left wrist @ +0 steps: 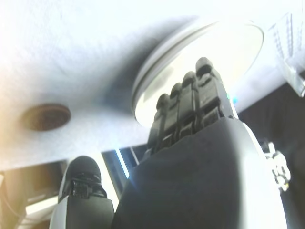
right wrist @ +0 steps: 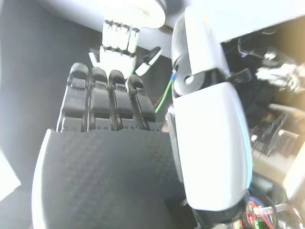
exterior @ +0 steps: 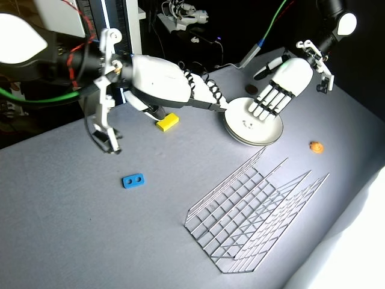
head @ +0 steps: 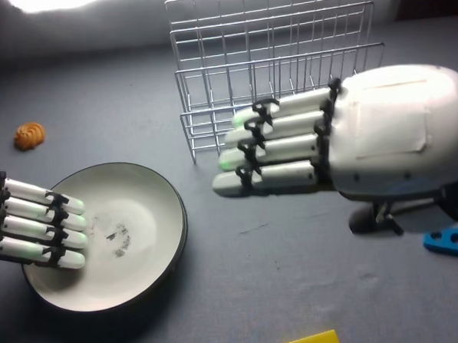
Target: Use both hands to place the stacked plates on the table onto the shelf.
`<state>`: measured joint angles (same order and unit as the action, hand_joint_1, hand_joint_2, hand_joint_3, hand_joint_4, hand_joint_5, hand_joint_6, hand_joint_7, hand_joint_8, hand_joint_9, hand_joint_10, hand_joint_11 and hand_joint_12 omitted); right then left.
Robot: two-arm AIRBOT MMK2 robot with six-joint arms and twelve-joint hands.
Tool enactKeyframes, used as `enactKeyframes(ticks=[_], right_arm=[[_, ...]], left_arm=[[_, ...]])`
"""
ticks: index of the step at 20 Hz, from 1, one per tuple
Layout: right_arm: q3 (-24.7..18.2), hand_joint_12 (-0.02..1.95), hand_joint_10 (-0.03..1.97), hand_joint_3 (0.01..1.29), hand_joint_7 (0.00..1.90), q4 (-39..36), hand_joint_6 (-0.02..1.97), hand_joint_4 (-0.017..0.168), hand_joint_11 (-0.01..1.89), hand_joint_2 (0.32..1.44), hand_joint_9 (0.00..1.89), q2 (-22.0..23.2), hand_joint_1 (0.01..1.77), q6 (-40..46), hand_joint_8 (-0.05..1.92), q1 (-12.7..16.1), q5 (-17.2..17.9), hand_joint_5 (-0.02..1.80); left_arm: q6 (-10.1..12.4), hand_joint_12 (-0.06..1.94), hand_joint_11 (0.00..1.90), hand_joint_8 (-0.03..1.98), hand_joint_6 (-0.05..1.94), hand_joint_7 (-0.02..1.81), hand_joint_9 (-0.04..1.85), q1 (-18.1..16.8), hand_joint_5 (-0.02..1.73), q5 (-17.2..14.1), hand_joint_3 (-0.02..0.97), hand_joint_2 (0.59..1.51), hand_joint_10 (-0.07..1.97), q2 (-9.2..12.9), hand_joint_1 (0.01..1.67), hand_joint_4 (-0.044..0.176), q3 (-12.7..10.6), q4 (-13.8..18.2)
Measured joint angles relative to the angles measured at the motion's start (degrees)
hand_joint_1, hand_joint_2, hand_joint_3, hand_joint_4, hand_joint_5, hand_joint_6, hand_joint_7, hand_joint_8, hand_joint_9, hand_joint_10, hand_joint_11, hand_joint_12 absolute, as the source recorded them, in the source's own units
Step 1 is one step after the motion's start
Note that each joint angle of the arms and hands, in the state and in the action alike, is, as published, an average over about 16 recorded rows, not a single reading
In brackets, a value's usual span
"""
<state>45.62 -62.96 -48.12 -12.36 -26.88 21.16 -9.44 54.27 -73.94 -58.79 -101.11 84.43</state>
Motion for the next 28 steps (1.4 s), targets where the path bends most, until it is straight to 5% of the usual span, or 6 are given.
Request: enactKeyframes(ticks=[16,28], right_arm=[[5.30,0.14,0.01,0.02,0.02,-4.13,0.02,0.003,0.02,1.04,0.02,-11.95,1.26,2.69,0.02,2.87,-9.48,0.02],[8.51,0.03,0.01,0.02,0.02,-3.70,0.02,0.004,0.02,1.05,0.02,-18.68,1.25,0.05,0.02,2.19,-14.55,0.01]], left_arm=[[-0.52,0.01,0.03,-0.01,-0.01,-0.01,0.01,3.10,0.00,-1.65,0.018,1.112,-0.01,-2.51,0.02,-0.004,-4.01,-1.07],[-0.26,0.04,0.05,-0.02,-0.01,-0.01,0.02,2.30,0.00,0.38,0.017,1.115,0.00,-2.90,0.02,-0.004,0.94,-1.42]])
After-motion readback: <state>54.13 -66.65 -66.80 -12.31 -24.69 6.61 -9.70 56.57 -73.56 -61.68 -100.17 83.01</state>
